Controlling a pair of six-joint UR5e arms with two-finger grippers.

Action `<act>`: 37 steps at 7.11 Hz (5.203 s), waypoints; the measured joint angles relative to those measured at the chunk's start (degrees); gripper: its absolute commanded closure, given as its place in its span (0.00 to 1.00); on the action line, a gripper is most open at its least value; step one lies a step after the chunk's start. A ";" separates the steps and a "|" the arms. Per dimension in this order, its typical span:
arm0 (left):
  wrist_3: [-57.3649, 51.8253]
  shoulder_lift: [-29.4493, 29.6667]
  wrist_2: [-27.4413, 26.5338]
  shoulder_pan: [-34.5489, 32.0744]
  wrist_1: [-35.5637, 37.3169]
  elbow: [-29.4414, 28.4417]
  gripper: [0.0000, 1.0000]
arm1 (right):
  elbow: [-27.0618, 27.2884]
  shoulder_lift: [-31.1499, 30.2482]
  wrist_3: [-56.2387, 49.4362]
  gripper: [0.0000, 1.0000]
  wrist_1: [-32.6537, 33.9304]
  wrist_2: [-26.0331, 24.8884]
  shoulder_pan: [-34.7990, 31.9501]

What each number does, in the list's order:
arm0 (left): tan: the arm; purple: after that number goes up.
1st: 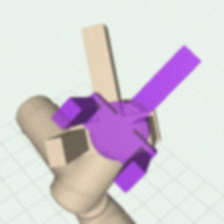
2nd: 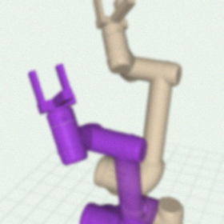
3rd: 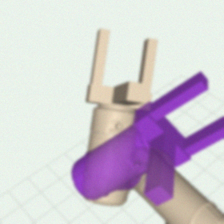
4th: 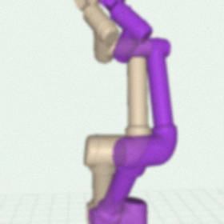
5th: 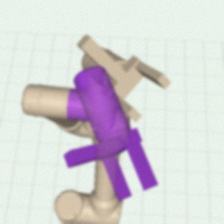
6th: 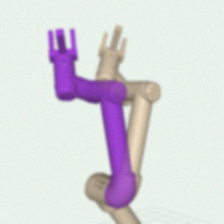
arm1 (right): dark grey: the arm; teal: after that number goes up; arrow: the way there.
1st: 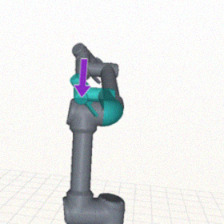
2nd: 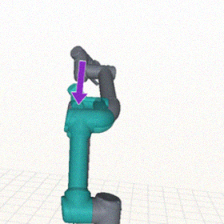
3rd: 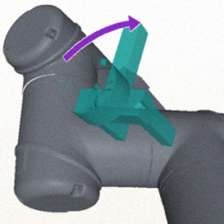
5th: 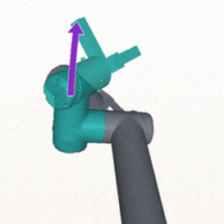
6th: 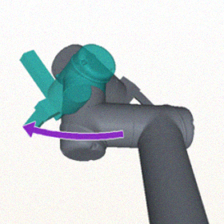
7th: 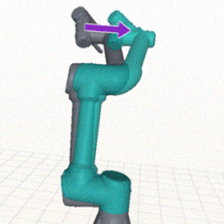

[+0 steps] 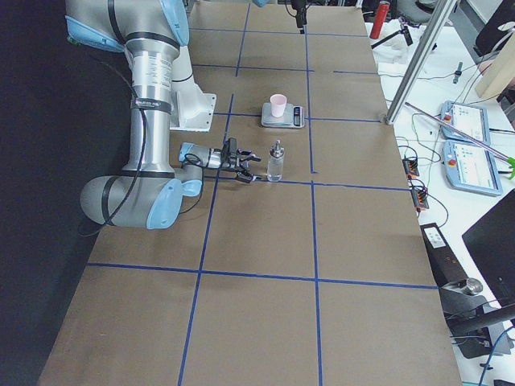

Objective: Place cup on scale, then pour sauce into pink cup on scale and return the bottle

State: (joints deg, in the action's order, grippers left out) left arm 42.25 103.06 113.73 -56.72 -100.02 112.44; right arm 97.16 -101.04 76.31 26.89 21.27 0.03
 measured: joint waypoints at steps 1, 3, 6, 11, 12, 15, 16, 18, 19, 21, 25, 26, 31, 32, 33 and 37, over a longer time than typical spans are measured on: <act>0.45 0.05 0.00 0.05 0.00 0.03 0.00 | -0.01 -3.60 -0.01 0.00 -5.02 0.12 0.93; 0.78 0.11 0.00 0.14 0.00 0.18 0.00 | -0.60 -12.35 -0.08 0.00 -14.99 1.81 1.47; 0.82 0.11 0.00 0.30 -0.08 0.06 0.00 | -2.82 -18.49 -4.30 0.00 -25.99 12.57 -4.08; -5.05 -0.70 0.73 -0.06 -0.20 -1.55 0.00 | -3.37 -2.34 -28.03 0.00 -6.91 66.49 -49.82; -7.88 -1.15 0.83 -1.29 -0.47 -2.12 0.00 | -3.43 2.65 -35.08 0.00 2.58 78.54 -59.62; -24.21 -1.85 11.72 -15.19 -0.53 -9.35 0.00 | -3.15 11.33 -64.71 0.00 35.85 105.35 -80.58; -31.96 -3.37 15.79 -20.91 -0.09 -12.34 0.00 | -2.80 12.14 -74.18 0.00 47.02 111.11 -84.98; -38.02 -7.23 21.71 -27.56 3.30 -15.00 0.00 | -1.68 12.84 -91.38 0.00 66.34 115.24 -89.59; -38.67 -9.59 22.53 -28.70 6.10 -13.78 0.00 | -0.45 12.88 -95.59 0.00 71.59 114.83 -90.75; -38.89 -14.64 21.37 -29.18 8.13 -9.73 0.00 | 0.51 12.80 -97.66 0.00 74.03 112.37 -91.36; -46.27 -18.67 20.84 -30.15 8.72 -10.34 0.00 | 0.13 10.08 -97.05 0.00 72.47 112.12 -91.44; -48.05 -18.27 20.83 -31.79 8.94 -11.94 0.00 | 0.21 10.01 -95.35 0.00 71.73 112.26 -91.44; -48.50 -20.85 19.56 -36.46 9.69 -10.88 0.00 | 0.99 9.60 -93.43 0.00 71.12 112.50 -91.25; -48.41 -20.34 19.74 -36.23 10.18 -10.79 0.00 | 0.96 9.57 -93.59 0.00 71.05 112.40 -91.22; -48.39 -19.54 19.80 -35.97 11.13 -11.27 0.00 | 0.91 9.57 -93.56 0.00 70.98 112.29 -91.16; -48.54 -18.94 24.56 -35.67 13.40 -11.94 0.00 | 0.67 9.28 -93.04 0.00 71.01 112.19 -90.37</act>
State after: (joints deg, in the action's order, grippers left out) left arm -6.29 84.12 138.29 -92.39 -86.61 100.50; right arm 97.83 -91.75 -16.74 97.90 133.46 -90.34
